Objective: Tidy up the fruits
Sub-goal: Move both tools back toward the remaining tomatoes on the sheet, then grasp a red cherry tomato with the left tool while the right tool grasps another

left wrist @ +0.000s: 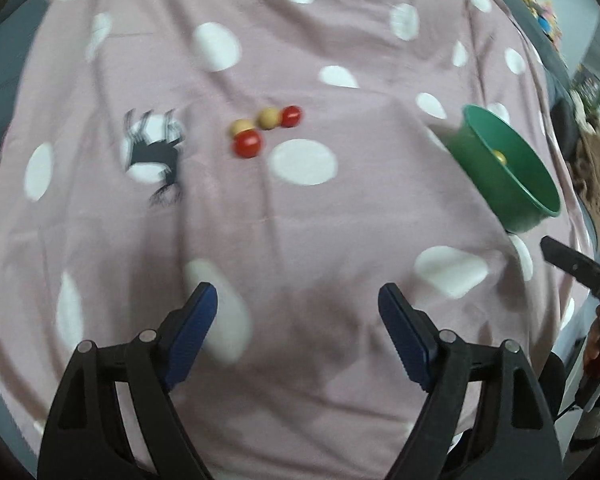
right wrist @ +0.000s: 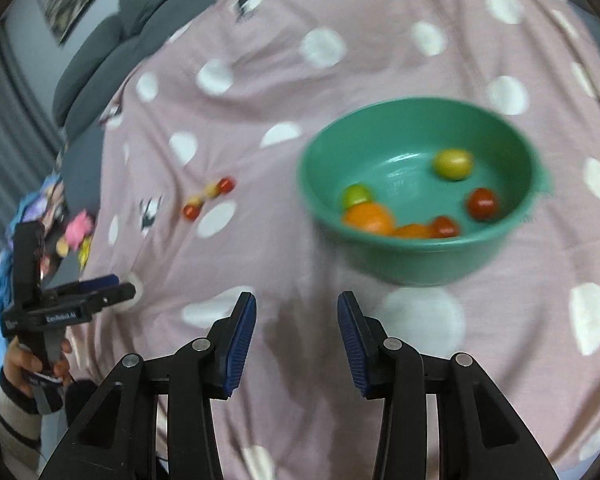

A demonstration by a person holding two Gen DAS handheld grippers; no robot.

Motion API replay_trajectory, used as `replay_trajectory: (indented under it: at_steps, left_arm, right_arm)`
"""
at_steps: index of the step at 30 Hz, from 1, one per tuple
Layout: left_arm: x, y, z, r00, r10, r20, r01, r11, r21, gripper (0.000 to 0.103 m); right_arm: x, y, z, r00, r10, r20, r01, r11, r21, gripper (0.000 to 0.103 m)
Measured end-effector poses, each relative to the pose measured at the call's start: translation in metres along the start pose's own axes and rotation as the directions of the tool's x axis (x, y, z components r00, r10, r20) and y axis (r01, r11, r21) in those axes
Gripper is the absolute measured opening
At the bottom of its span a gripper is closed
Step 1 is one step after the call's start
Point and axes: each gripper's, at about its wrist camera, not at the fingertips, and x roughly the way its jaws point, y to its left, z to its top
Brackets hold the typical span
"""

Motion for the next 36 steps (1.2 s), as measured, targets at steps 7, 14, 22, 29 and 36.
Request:
replay_trajectory:
  at_steps: [7, 14, 22, 29, 36]
  left_arm:
    - [-0.006, 0.028, -0.009, 0.998, -0.047, 0.037, 0.049, 0.997, -0.066, 0.079]
    - [0.017, 0.032, 0.027, 0.996, -0.069, 0.059, 0.072, 0.997, -0.040, 0.071]
    - [0.079, 0.025, 0.087, 0.999, -0.039, -0.016, 0.038, 0.999, -0.029, 0.060]
    - [0.115, 0.024, 0.116, 0.998, -0.004, -0.066, 0.001, 0.999, -0.042, 0.049]
    - [0.136, 0.028, 0.127, 0.996, 0.038, -0.086, -0.041, 0.998, -0.041, 0.033]
  right_arm:
    - [0.040, 0.047, 0.008, 0.995, 0.066, -0.079, -0.072, 0.995, -0.068, 0.043]
    - [0.063, 0.072, 0.025, 0.992, 0.066, -0.106, -0.081, 0.987, -0.142, 0.043]
    - [0.104, 0.087, 0.067, 0.991, 0.089, -0.097, -0.104, 0.979, -0.174, 0.043]
    - [0.143, 0.089, 0.093, 0.988, 0.116, -0.103, -0.132, 0.977, -0.167, 0.043]
    - [0.173, 0.089, 0.109, 0.985, 0.119, -0.127, -0.140, 0.975, -0.173, 0.043]
